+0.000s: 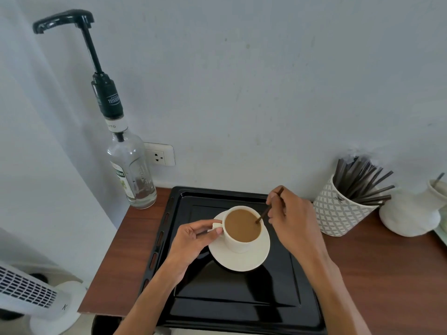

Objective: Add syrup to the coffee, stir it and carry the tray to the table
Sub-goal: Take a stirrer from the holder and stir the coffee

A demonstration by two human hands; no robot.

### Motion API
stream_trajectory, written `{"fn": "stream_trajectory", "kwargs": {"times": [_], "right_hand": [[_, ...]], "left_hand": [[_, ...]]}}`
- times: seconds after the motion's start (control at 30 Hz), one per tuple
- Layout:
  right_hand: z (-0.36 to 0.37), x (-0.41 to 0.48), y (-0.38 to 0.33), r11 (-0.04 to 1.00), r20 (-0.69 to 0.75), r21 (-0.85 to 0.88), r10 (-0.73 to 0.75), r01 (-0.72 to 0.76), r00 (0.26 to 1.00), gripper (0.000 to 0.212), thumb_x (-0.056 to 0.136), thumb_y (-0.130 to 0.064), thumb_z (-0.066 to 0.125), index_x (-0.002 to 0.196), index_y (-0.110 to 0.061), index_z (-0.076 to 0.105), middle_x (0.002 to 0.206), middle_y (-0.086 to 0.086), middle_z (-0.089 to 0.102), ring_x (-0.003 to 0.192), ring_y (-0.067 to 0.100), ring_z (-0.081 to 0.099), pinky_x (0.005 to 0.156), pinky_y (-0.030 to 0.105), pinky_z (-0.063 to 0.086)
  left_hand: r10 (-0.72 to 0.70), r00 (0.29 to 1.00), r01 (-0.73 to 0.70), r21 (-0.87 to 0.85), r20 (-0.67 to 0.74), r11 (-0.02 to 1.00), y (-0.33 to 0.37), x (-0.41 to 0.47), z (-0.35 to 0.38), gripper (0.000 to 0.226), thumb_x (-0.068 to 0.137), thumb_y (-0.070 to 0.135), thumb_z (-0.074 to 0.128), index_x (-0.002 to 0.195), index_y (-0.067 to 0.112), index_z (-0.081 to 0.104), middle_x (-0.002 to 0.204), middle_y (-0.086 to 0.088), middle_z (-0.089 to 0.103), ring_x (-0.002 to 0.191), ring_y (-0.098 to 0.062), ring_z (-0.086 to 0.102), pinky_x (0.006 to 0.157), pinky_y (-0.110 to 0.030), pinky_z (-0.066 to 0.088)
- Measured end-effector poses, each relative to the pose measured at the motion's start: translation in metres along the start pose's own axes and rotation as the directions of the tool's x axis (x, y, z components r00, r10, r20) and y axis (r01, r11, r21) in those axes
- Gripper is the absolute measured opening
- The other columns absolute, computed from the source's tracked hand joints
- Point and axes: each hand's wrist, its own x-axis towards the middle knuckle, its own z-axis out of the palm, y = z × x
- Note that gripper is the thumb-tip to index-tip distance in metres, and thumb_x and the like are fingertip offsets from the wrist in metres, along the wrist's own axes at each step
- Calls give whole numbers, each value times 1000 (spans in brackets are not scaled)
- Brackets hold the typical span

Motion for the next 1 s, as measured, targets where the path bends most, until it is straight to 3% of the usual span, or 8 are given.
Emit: {"fn": "stream_trajectory", "kwargs": {"times": [0.13,0.23,0.47,0.57,0.67,0.73,0.87,1.0], "right_hand": [[3,-15,1,989,98,143,9,-24,995,31,104,-11,49,80,-23,63,68,-4,73,62,15,73,67,45,64],[16,-14,-7,975,59,221,10,-23,998,26,105,-16,52,84,-21,66,69,-3,74,64,13,73,69,41,65],[4,-6,-2,999,-49,-35,-5,4,999,25,104,-16,48,83,-19,62,64,-6,69,66,16,70,71,48,58],[-3,-16,5,998,-9,18,66,-66,998,30,103,-15,49,77,-25,60,62,-3,69,62,18,70,70,52,59],[7,-22,-4,988,54,124,88,-94,995,31,103,-15,50,78,-26,63,66,-9,74,63,13,72,72,50,62],[15,-17,-12,982,22,154,104,-107,994,29,104,-13,50,81,-22,66,64,-6,73,63,13,72,72,48,63],[5,-8,-10,991,-54,36,133,-131,990,28,102,-13,47,81,-24,63,65,-6,72,64,14,72,72,49,60],[-4,-18,-3,983,28,63,168,-170,985,31,102,-14,49,77,-26,63,67,-8,75,60,14,72,74,52,61]], "left_hand": [[-6,1000,6,1,-12,1000,-1,0,0,30,79,29,81,107,19,83,108,-5,82,107,-19,75,92,-29,55],[-15,1000,16,18,-17,1000,-2,1,0,20,87,18,78,106,18,83,108,-5,82,106,-20,75,91,-29,56],[-7,1000,7,6,-19,1000,0,0,0,33,75,32,82,105,19,83,107,-5,83,105,-18,76,89,-27,57],[-6,1000,6,3,-17,1000,-1,0,0,32,75,32,82,104,20,83,106,-3,83,104,-16,76,83,-20,58],[-5,1000,5,5,-23,1000,-1,0,0,33,75,32,82,105,20,83,107,-3,83,104,-16,76,85,-22,58],[-2,1000,2,2,-16,1000,-1,0,0,34,74,33,82,106,19,83,107,-4,82,105,-18,76,85,-23,58],[2,1000,-2,-5,-1,1000,-1,1,-2,33,75,32,83,105,19,83,108,-4,82,105,-16,76,81,-20,59],[4,1000,-4,-9,-5,1000,-2,1,-3,33,74,33,83,104,21,83,107,-3,83,104,-16,76,84,-23,58]]}}
